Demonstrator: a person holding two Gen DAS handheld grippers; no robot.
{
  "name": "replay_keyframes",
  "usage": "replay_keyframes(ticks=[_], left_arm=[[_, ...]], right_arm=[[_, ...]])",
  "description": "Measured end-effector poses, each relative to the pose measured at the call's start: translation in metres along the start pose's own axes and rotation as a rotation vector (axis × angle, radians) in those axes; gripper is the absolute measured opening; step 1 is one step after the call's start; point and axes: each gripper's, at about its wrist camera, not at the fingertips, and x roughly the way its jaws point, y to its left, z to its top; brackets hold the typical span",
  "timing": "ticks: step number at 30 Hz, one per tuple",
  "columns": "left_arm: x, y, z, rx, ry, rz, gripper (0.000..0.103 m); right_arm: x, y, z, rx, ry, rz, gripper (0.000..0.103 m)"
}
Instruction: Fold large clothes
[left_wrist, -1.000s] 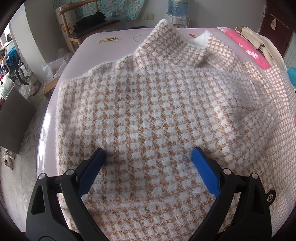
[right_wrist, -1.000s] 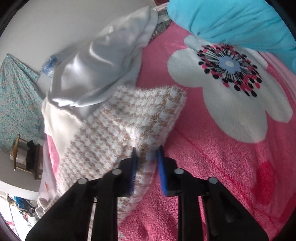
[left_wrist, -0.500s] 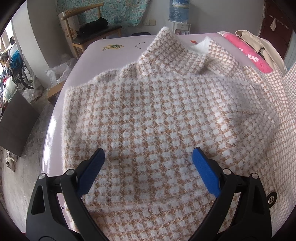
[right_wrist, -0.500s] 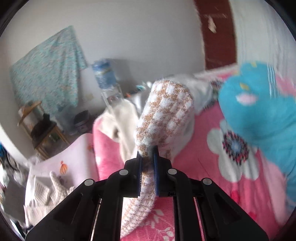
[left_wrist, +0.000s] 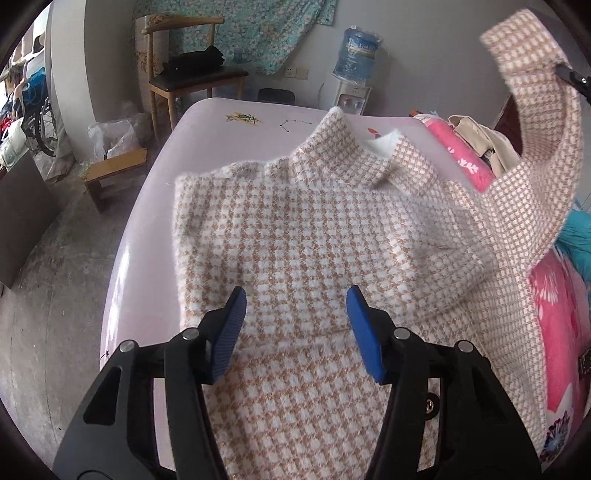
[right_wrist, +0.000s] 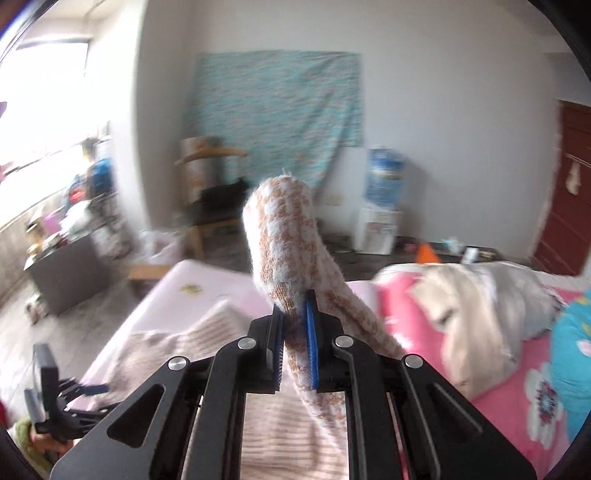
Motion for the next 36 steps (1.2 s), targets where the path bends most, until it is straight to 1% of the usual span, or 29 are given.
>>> replay_keyframes(ticks=[1,3,4,5,6,7,8,10,12,14,15,16,19,22,24,27,28,31,34,35,36], left_arm=[[-0.003,0.003,-0.002,-0.006,0.003,-0.004,0.054],[-0.007,0.01,-0.007,-0.02,0.02,-0.02,0.054],[-0.007,0.012,-0.008,-0.026,0.03,-0.029,0.054],[-0.009,0.015,-0.011,-0.031,0.038,-0.041,0.054],[-0.008,0.016,-0.012,-0.034,0.044,-0.053,0.053],[-0.009,0.018,-0.014,-0.038,0.049,-0.068,0.053],[-0.009,0.019,-0.015,-0.043,0.053,-0.088,0.053],[-0.01,0.021,-0.015,-0.053,0.054,-0.126,0.054],[-0.009,0.024,-0.01,-0.069,0.049,-0.165,0.054],[-0.004,0.025,-0.003,-0.09,0.044,-0.182,0.058],[0.0,0.026,0.002,-0.103,0.045,-0.184,0.062],[0.005,0.027,0.007,-0.116,0.049,-0.187,0.062],[0.028,0.029,0.017,-0.17,0.103,-0.236,0.063],[0.051,0.034,0.019,-0.255,0.176,-0.27,0.063],[0.058,0.033,0.017,-0.281,0.192,-0.281,0.06],[0.058,0.026,0.014,-0.28,0.188,-0.302,0.045],[0.056,0.024,0.013,-0.277,0.187,-0.306,0.043],[0.051,0.016,0.009,-0.256,0.202,-0.308,0.042],[0.048,0.005,0.004,-0.217,0.217,-0.275,0.041],[0.047,0.001,0.001,-0.196,0.221,-0.247,0.039],[0.047,-0.001,-0.003,-0.178,0.226,-0.219,0.032]], right_arm=[[0.01,0.018,-0.006,-0.011,0.026,0.052,0.014],[0.04,0.05,-0.026,-0.025,0.134,0.18,0.026],[0.057,0.062,-0.04,-0.014,0.202,0.246,0.04],[0.068,0.067,-0.05,-0.001,0.248,0.294,0.055],[0.08,0.071,-0.064,0.02,0.304,0.351,0.057],[0.089,0.072,-0.077,0.04,0.349,0.384,0.057],[0.094,0.071,-0.089,0.056,0.381,0.395,0.057],[0.094,0.053,-0.108,0.102,0.407,0.386,0.057],[0.087,0.029,-0.117,0.152,0.403,0.364,0.057],[0.074,-0.006,-0.127,0.216,0.378,0.316,0.058],[0.067,-0.021,-0.133,0.243,0.365,0.289,0.058],[0.059,-0.036,-0.139,0.273,0.352,0.257,0.059],[0.043,-0.088,-0.156,0.37,0.334,0.152,0.059],[0.041,-0.129,-0.175,0.473,0.339,0.118,0.059],[0.042,-0.142,-0.185,0.503,0.342,0.105,0.059],[0.046,-0.147,-0.193,0.515,0.344,0.108,0.059],[0.048,-0.146,-0.193,0.508,0.346,0.11,0.059],[0.056,-0.139,-0.19,0.472,0.346,0.114,0.059],[0.061,-0.124,-0.182,0.409,0.333,0.115,0.059],[0.063,-0.118,-0.18,0.387,0.329,0.114,0.059],[0.064,-0.115,-0.18,0.374,0.327,0.114,0.059]])
